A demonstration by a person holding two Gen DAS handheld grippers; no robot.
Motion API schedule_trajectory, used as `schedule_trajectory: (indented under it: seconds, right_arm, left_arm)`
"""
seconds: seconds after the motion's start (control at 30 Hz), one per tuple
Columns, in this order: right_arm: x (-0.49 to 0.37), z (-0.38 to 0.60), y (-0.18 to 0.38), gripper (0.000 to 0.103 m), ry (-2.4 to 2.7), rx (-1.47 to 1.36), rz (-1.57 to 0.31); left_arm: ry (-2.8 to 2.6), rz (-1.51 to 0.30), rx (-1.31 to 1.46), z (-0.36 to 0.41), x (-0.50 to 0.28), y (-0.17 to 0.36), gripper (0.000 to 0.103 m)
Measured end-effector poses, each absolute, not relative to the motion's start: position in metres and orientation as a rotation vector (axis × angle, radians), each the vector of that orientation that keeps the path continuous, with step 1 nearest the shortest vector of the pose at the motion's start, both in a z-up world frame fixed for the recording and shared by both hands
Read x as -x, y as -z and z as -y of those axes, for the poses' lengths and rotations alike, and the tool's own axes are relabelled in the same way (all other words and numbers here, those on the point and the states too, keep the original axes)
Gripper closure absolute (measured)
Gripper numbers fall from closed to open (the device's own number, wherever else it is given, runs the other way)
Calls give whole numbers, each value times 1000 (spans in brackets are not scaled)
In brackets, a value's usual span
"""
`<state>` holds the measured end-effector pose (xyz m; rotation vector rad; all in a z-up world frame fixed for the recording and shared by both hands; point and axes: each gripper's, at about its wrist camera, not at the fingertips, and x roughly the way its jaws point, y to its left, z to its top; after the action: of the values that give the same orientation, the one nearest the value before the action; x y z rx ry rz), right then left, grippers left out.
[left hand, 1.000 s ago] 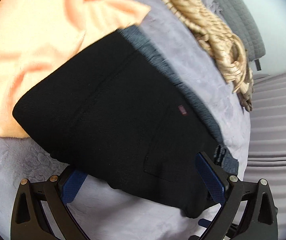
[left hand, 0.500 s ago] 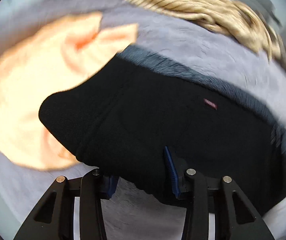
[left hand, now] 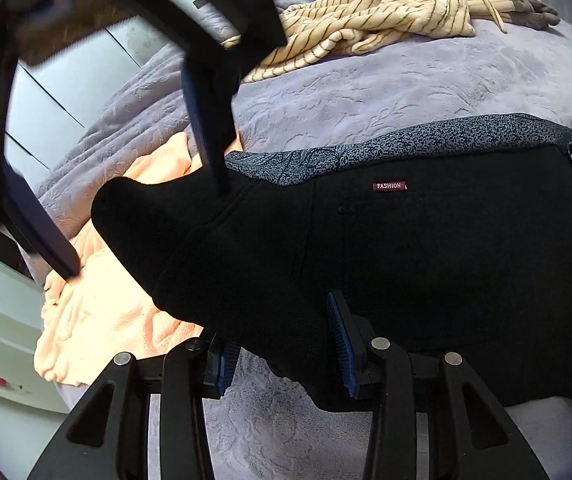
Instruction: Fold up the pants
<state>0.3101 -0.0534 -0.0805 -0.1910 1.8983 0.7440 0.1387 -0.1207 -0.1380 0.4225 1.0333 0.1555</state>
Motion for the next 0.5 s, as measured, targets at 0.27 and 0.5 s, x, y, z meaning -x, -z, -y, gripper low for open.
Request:
schedule_trajectory:
  seconds: [0.27, 0.5]
  right_arm:
    - [-308, 39, 128, 86, -676, 348, -1964]
    - [-312, 110, 71, 86, -752, 70, -1855]
  left_arm:
    - [-142, -1006, -439, 124, -136, 133, 61]
    - [-36, -872, -420, 150, -123, 76, 61]
